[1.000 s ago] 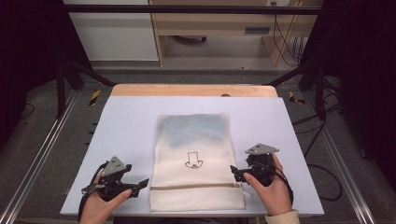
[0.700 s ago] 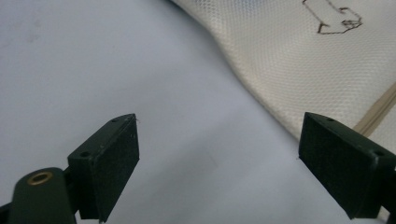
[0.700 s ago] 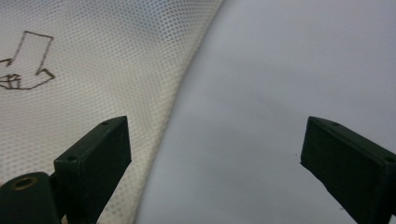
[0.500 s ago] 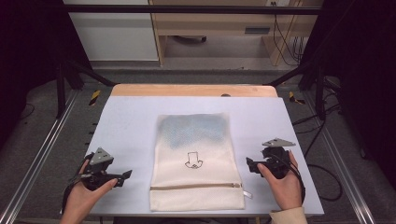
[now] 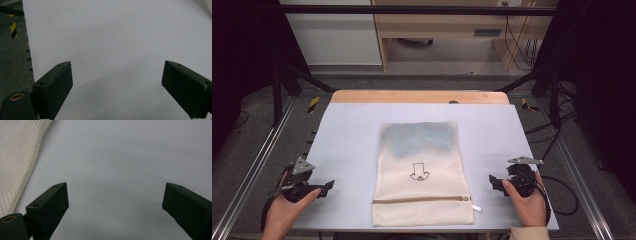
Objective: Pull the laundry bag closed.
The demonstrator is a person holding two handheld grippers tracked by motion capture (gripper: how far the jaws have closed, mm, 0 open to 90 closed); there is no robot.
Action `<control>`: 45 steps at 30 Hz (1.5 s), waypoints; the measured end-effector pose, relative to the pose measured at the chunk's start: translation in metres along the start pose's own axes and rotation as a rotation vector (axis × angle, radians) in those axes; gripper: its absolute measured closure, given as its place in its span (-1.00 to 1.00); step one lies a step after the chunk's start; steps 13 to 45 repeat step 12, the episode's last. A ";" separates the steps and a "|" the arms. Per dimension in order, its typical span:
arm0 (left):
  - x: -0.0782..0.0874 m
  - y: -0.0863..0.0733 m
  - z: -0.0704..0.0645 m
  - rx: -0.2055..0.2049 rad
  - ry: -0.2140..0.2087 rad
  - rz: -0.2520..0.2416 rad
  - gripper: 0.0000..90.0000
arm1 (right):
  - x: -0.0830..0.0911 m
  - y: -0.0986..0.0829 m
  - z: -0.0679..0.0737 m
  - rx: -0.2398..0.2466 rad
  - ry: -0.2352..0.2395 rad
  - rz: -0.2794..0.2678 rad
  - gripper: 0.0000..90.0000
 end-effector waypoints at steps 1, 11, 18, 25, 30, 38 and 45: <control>0.000 -0.003 -0.002 -0.013 0.006 0.011 -0.82 | -0.001 -0.004 0.000 -0.007 0.000 0.006 -0.84; 0.000 0.002 -0.036 -0.099 -0.003 -0.014 -0.86 | -0.004 -0.010 0.012 0.057 0.009 0.010 -0.85; -0.002 0.003 -0.038 -0.104 -0.001 -0.015 -0.86 | -0.005 -0.010 0.013 0.060 0.011 0.011 -0.84; -0.002 0.003 -0.038 -0.104 -0.001 -0.015 -0.86 | -0.005 -0.010 0.013 0.060 0.011 0.011 -0.84; -0.002 0.003 -0.038 -0.104 -0.001 -0.015 -0.86 | -0.005 -0.010 0.013 0.060 0.011 0.011 -0.84; -0.002 0.003 -0.038 -0.104 -0.001 -0.015 -0.86 | -0.005 -0.010 0.013 0.060 0.011 0.011 -0.84; -0.002 0.003 -0.038 -0.104 -0.001 -0.015 -0.86 | -0.005 -0.010 0.013 0.060 0.011 0.011 -0.84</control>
Point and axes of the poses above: each handheld gripper's, and its own axes: x roughly backward along the jaws, y roughly out of its top, z roughly to its left, the point moved 6 cm from there along -x, roughly forward along the jaws, and after that the axes turned 11 degrees about y, right-handed, at the moved point
